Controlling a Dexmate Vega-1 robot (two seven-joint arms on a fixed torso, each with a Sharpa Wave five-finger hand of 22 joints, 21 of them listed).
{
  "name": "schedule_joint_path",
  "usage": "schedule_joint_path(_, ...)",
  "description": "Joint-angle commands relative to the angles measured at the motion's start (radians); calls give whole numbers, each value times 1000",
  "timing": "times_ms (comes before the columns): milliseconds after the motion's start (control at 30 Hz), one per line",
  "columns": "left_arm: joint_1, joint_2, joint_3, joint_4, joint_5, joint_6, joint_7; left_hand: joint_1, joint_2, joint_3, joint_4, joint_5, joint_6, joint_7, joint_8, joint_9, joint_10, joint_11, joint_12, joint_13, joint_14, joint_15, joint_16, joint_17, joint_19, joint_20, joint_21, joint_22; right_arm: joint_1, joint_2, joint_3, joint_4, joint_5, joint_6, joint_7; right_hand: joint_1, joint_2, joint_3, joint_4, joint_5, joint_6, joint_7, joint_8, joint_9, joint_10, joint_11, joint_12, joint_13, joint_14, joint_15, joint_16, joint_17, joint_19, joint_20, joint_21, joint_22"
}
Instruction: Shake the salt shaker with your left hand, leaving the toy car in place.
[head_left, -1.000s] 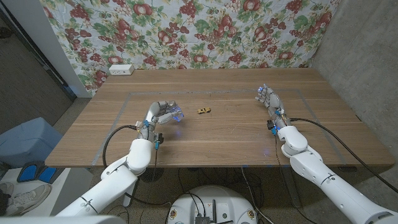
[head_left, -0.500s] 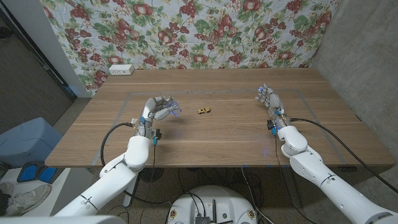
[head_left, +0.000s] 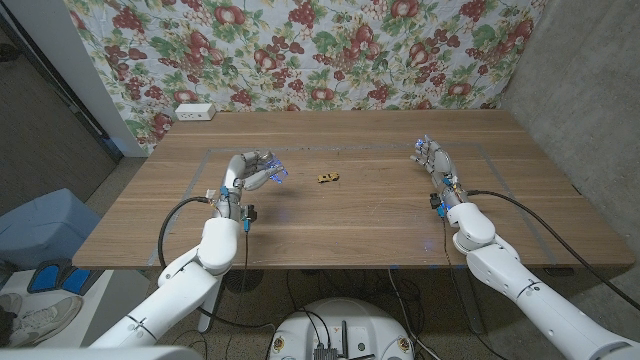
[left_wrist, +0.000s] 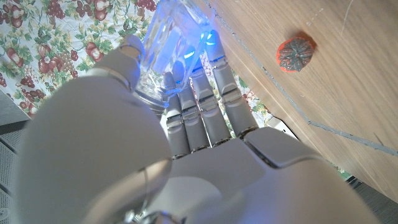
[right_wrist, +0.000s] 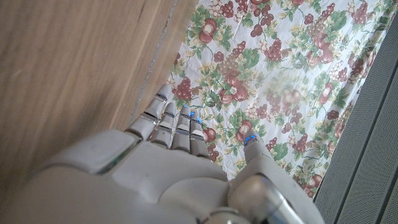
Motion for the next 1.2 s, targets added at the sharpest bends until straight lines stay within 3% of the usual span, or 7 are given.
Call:
schedule_joint_path(33,19,-32,-19,-9,-8,-17,21,196,204,27,1,3,102,-38,-1,4,57,-56,-1,3,122,-189,-6,5,161,-220,27,49,1,-5,2,5,17,-9,16,-2,-1,-3,-3,1,8,-1,1,2,6,1,-2,2,6,2,4,3,6,-2,-8,2)
schedule_joint_path(400,24,-71,-32,10,6,-91,59,198,205,24,1,3,103,-37,-5,4,58,-57,-5,4,125,-189,-8,5,156,-220,36,50,13,-6,1,18,22,-13,27,-3,-1,-3,-4,1,8,-1,1,2,5,2,-3,2,7,4,3,2,8,-2,-13,2)
schedule_joint_path(967,-4,-193,-38,107,156,-331,206,199,205,20,2,3,105,-41,-10,4,58,-61,-10,4,123,-189,-12,4,149,-222,47,52,47,4,-9,56,21,-13,40,-4,-1,-4,-4,1,8,-1,0,2,6,1,-3,2,6,1,3,0,11,-2,-22,2)
schedule_joint_path(1200,-10,-212,-44,111,185,-347,203,199,206,18,3,3,107,-42,-12,4,58,-66,-12,4,124,-189,-13,4,146,-223,53,52,54,8,-9,69,24,-8,43,-5,-1,-4,-4,1,7,0,0,2,4,-1,-4,2,6,2,3,-1,12,-2,-25,2)
